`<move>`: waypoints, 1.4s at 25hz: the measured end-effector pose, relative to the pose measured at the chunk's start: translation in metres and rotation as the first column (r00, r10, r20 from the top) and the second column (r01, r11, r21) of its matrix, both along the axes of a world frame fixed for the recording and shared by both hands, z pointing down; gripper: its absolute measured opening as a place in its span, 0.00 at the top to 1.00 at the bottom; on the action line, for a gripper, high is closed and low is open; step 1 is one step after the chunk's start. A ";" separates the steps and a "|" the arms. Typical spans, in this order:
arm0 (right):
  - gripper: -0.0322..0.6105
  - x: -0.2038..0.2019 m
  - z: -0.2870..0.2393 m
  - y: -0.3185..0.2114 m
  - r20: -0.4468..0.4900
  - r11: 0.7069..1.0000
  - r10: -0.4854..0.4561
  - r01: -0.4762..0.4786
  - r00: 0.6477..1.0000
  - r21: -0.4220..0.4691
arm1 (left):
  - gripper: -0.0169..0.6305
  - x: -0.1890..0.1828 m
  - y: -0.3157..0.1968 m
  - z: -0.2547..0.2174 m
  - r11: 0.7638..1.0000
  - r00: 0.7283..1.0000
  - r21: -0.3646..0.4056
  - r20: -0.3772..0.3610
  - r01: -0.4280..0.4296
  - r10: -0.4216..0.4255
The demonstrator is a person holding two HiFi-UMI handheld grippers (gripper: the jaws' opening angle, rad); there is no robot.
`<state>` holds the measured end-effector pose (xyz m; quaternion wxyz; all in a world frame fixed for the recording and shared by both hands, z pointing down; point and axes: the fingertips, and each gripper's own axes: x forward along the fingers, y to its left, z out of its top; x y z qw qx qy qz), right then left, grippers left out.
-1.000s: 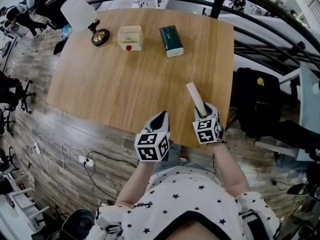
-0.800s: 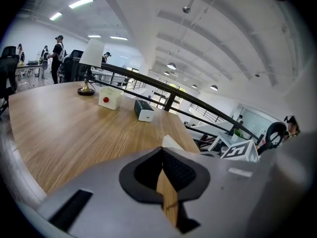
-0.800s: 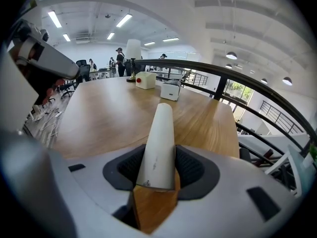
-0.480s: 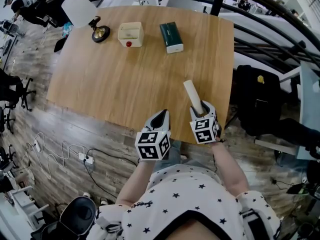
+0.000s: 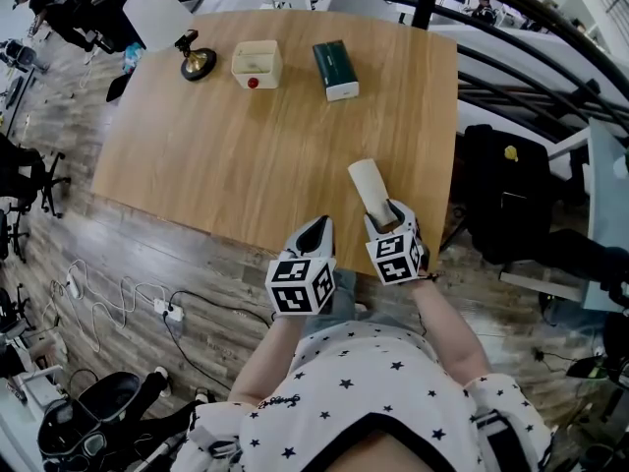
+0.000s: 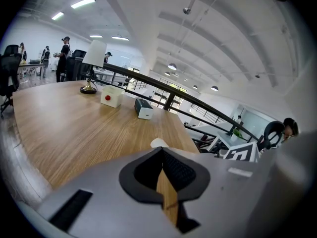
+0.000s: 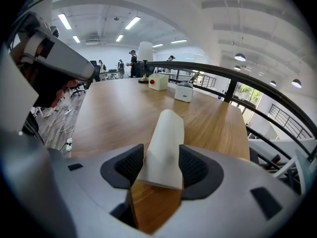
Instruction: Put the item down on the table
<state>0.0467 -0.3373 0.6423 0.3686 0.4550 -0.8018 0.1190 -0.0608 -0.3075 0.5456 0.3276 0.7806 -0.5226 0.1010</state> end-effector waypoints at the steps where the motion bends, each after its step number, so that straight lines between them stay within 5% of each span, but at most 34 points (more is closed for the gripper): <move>1: 0.61 -0.001 0.002 0.001 0.002 1.000 -0.002 0.002 1.000 -0.009 | 0.96 0.000 0.000 0.000 1.000 1.000 0.000 0.000 0.001 -0.001; 17: 0.64 -0.001 -0.014 0.040 0.101 0.999 0.010 -0.013 0.995 0.030 | 0.96 0.003 0.045 0.003 0.999 0.999 0.028 0.005 0.034 -0.035; 35: 0.94 0.027 -0.092 0.174 0.343 0.993 0.038 -0.073 0.939 0.090 | 0.96 0.033 0.166 -0.015 0.995 0.999 0.089 0.014 0.047 -0.048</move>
